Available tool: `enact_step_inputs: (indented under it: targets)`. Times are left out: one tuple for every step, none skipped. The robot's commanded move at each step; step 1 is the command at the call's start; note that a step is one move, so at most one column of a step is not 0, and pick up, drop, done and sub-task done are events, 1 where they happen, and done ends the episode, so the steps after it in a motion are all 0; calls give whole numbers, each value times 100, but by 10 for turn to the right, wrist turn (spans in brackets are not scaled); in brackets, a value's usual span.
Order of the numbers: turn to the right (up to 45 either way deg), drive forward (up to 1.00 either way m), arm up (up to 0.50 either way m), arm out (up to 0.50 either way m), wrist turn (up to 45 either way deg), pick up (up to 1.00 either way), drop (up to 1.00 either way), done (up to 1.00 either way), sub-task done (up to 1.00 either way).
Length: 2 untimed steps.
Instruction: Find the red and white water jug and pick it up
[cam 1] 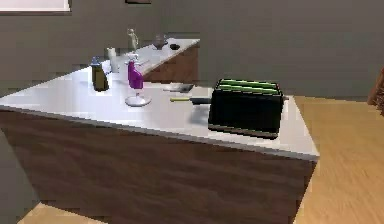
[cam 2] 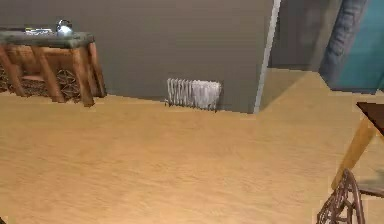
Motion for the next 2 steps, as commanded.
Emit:
enact_step_inputs:
  targets:
    - [450,0,0,0,0,0,0,0,0]
    - [330,0,0,0,0,0,0,0,0]
